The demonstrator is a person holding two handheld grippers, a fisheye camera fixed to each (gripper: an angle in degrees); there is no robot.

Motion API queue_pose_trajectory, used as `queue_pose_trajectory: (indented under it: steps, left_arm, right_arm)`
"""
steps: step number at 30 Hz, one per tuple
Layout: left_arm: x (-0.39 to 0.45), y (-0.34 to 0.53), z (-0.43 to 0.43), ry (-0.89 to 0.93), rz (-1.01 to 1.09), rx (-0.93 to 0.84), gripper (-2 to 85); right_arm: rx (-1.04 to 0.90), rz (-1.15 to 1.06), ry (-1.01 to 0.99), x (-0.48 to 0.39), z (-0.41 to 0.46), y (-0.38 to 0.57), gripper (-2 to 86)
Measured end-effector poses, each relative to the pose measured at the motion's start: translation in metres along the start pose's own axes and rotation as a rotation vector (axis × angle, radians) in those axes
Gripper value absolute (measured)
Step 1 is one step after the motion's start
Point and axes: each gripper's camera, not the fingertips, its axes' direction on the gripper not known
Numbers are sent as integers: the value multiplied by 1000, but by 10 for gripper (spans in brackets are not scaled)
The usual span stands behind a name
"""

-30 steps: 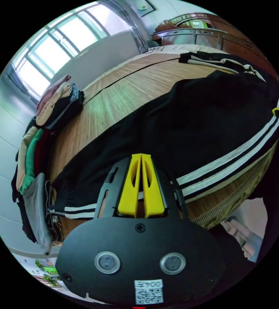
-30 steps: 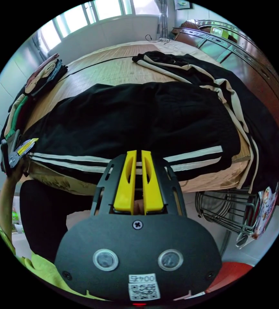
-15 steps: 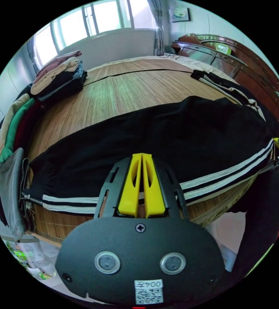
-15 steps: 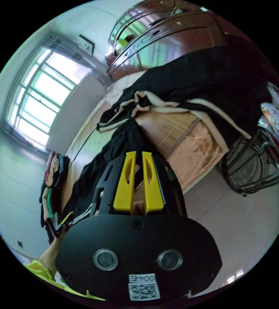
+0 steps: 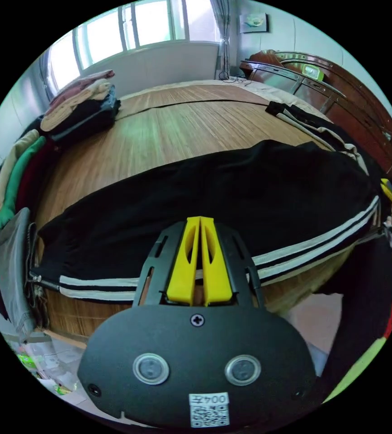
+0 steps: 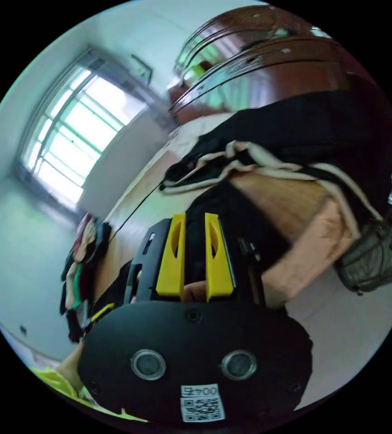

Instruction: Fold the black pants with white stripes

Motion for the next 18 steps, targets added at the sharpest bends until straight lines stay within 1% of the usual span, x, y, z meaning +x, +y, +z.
queue_pose_trajectory:
  steps: [1, 2, 3, 5, 6, 7, 8, 10, 12, 13, 15, 17, 18]
  left_arm:
    - [0, -9, -8, 126, 37, 23, 35]
    - [3, -15, -14, 171, 57, 56, 40]
    - [12, -27, -25, 197, 99, 124, 69]
    - [38, -54, -32, 209, 225, 151, 109]
    - [57, -74, -29, 220, 323, 134, 128]
    - [76, -93, -23, 211, 417, 115, 139]
    - [86, -102, -19, 195, 460, 100, 142]
    - [114, -136, 5, 106, 590, 25, 152]
    - [125, -156, 27, 56, 668, -61, 154]
    - [126, -167, 44, 49, 703, -121, 153]
    - [120, -182, 64, 82, 715, -194, 149]
    - [107, -197, 78, 160, 671, -248, 137]
    - [98, -206, 85, 227, 641, -284, 124]
  right_arm:
    - [-110, -59, -109, -28, 28, -3, 110]
    - [-223, -114, -192, -56, 61, -4, 126]
    - [-269, -146, -218, -71, 77, -4, 130]
    - [-363, -264, -243, -126, 128, 6, 145]
    - [-378, -308, -241, -140, 138, 9, 147]
    - [-415, -399, -217, -166, 156, 17, 150]
    - [-423, -480, -190, -184, 169, 26, 150]
    - [-434, -573, -162, -199, 182, 39, 145]
    - [-450, -585, -177, -201, 190, 44, 138]
    - [-465, -570, -224, -201, 193, 45, 135]
    - [-475, -567, -268, -204, 197, 45, 135]
    - [-468, -615, -240, -217, 199, 46, 134]
    - [-462, -628, -232, -220, 199, 47, 134]
